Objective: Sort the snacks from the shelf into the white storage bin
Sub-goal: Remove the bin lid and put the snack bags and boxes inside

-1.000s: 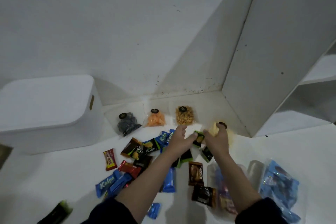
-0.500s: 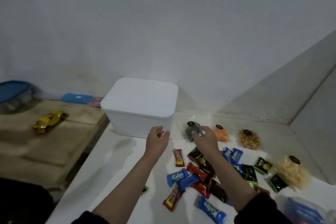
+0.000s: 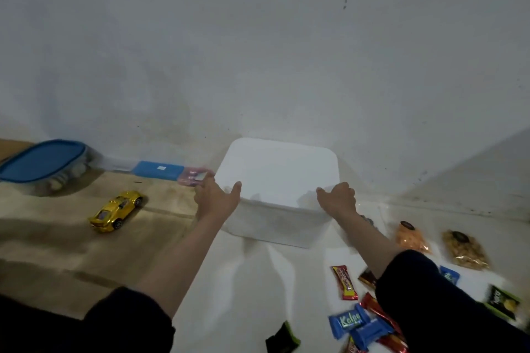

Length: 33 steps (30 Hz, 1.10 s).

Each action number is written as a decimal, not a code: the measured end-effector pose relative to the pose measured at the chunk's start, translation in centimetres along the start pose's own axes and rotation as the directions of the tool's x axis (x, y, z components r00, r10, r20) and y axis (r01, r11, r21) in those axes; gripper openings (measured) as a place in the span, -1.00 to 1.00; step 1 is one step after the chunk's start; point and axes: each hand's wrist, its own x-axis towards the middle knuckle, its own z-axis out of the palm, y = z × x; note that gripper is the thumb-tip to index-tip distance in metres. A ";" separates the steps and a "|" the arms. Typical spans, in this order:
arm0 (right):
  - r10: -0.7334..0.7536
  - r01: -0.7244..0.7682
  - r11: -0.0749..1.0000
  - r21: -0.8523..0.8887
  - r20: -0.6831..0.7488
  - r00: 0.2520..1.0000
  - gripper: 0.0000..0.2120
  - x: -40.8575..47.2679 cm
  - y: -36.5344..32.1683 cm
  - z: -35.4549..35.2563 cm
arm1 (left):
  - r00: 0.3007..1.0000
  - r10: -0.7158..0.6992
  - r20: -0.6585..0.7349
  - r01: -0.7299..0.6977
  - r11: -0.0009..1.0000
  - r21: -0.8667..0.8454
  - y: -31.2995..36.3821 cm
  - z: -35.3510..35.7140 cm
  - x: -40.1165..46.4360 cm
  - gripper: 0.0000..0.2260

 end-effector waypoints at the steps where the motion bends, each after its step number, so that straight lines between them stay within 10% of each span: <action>1: 0.034 -0.034 0.999 0.023 -0.009 0.999 -0.37 0.8 -0.4 0.2 | 1.000 0.003 0.021 -0.004 0.999 0.050 0.3 0.4 1.3 -0.28; 7: 0.126 -0.115 0.990 0.085 -0.130 0.984 -0.48 3.6 -0.2 2.2 | 0.993 -0.117 0.006 0.115 0.978 0.172 1.1 3.7 5.6 -0.27; 33: -0.071 0.268 0.888 0.373 -0.465 0.882 -0.77 -5.2 0.2 1.8 | 0.955 0.022 -0.297 -0.119 0.943 -0.312 -1.7 -1.7 -0.1 -0.61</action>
